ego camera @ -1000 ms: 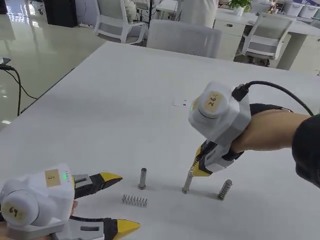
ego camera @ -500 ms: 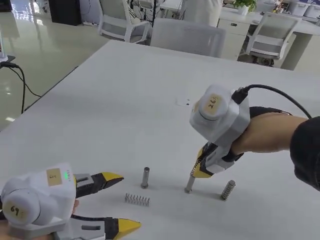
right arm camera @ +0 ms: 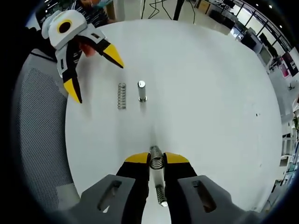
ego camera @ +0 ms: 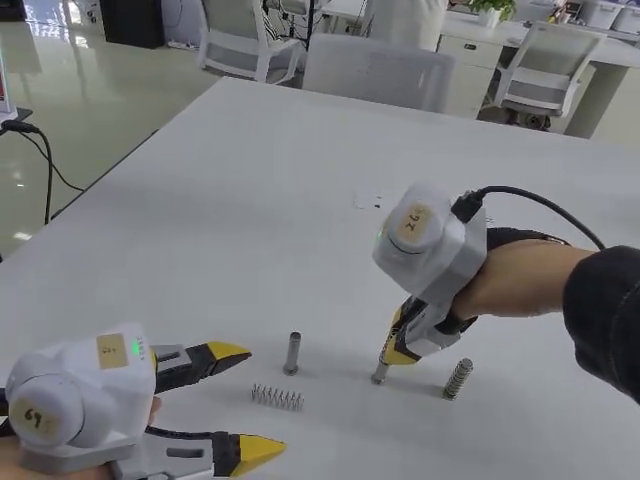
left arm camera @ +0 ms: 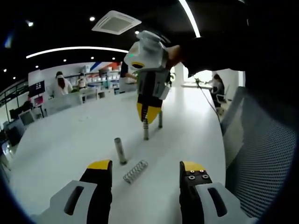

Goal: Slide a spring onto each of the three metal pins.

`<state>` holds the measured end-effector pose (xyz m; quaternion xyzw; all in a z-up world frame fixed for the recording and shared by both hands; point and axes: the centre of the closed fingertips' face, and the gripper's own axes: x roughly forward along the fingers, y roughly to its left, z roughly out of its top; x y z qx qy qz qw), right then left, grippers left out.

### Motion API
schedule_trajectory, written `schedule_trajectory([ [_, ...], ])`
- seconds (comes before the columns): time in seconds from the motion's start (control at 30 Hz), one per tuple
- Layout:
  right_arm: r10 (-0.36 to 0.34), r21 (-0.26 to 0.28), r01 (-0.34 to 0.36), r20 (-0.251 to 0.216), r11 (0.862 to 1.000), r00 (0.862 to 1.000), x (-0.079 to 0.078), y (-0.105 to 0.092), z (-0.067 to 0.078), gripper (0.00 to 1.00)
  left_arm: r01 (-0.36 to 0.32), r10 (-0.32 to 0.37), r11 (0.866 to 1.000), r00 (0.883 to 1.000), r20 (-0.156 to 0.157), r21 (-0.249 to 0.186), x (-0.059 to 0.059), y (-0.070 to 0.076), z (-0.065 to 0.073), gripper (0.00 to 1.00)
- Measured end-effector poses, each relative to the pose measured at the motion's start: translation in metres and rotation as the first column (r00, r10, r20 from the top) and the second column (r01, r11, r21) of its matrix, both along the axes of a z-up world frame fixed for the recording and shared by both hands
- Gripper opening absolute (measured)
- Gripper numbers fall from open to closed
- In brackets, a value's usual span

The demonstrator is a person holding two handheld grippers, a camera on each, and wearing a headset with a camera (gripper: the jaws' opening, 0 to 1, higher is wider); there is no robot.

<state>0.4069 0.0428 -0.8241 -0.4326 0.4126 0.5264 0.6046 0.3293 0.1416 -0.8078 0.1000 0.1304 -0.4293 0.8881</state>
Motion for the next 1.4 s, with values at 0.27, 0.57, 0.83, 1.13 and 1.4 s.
schedule_trajectory([
  [0.27, -0.003, -0.005, 0.003, -0.004, 1.000, 1.000, -0.001, 0.002, -0.012, 0.09, -0.002, 0.002, 1.000, 1.000, -0.001, 0.003, 0.000, 0.001, 0.000, 0.52],
  [0.57, -0.009, -0.023, 0.008, -0.012, 1.000, 1.000, -0.003, 0.001, -0.026, 0.09, -0.002, 0.002, 1.000, 1.000, -0.001, 0.005, -0.001, 0.000, -0.001, 0.51],
  [0.83, -0.023, -0.021, 0.022, -0.024, 1.000, 0.999, -0.002, 0.000, -0.031, 0.09, -0.008, 0.008, 1.000, 1.000, -0.001, 0.004, 0.000, 0.002, -0.001, 0.51],
  [1.13, -0.019, -0.009, 0.019, -0.022, 1.000, 1.000, -0.004, -0.003, -0.032, 0.18, -0.004, 0.004, 1.000, 1.000, -0.001, 0.004, -0.001, 0.000, 0.000, 0.51],
  [1.4, -0.017, 0.040, 0.017, 0.003, 0.999, 1.000, -0.002, 0.004, -0.020, 0.30, 0.002, -0.002, 1.000, 1.000, 0.003, 0.008, -0.001, -0.001, 0.001, 0.51],
])
